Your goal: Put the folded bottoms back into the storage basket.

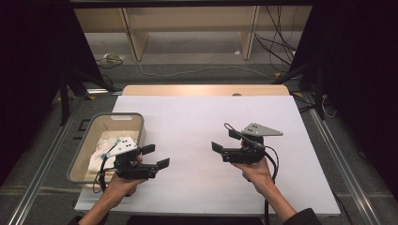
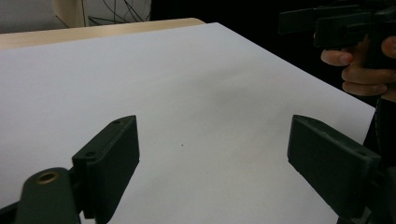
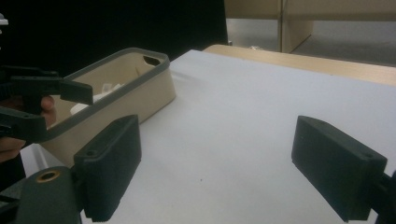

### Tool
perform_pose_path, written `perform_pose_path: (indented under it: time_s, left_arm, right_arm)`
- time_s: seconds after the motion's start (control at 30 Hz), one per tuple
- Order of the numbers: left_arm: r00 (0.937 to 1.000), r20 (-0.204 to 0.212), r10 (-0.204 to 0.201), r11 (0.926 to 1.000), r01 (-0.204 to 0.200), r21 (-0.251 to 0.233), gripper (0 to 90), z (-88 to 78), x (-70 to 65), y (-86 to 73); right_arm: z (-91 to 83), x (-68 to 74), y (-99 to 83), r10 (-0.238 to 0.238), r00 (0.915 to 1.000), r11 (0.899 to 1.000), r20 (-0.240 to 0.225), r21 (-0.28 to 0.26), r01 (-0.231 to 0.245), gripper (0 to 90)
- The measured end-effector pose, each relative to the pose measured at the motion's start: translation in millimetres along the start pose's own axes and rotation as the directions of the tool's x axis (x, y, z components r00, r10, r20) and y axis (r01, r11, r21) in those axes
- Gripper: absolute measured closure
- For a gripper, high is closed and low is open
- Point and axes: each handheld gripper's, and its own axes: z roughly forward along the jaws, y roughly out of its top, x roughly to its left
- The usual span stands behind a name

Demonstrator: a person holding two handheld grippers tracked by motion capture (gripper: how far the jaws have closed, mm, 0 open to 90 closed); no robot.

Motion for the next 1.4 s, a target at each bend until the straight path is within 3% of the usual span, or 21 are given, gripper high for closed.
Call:
perform_pose_path:
  time_s: [0.6, 1.0, 1.4]
  left_arm:
    - [0.998, -0.004, 0.063, 0.9973, -0.063, -0.039, 15.3, -7.1, -3.1, 0.4]
    - [0.9986, 0.001, 0.052, 0.9961, -0.052, -0.072, 15.3, -14.0, -0.5, 0.1]
    - [0.9975, 0.009, 0.071, 0.9961, -0.07, -0.054, 15.3, -14.4, -3.1, -5.5]
  right_arm:
    - [-13.1, 2.8, -11.6, -0.026, 0.9996, 1.0, 0.015, -0.013, 0.026, 15.7]
    - [-27.0, 3.1, -23.7, -0.035, 0.9987, 0.999, 0.037, -0.034, 0.037, 15.8]
    - [-39.1, 5.4, -35.4, -0.054, 0.9967, 0.997, 0.061, -0.052, 0.057, 15.8]
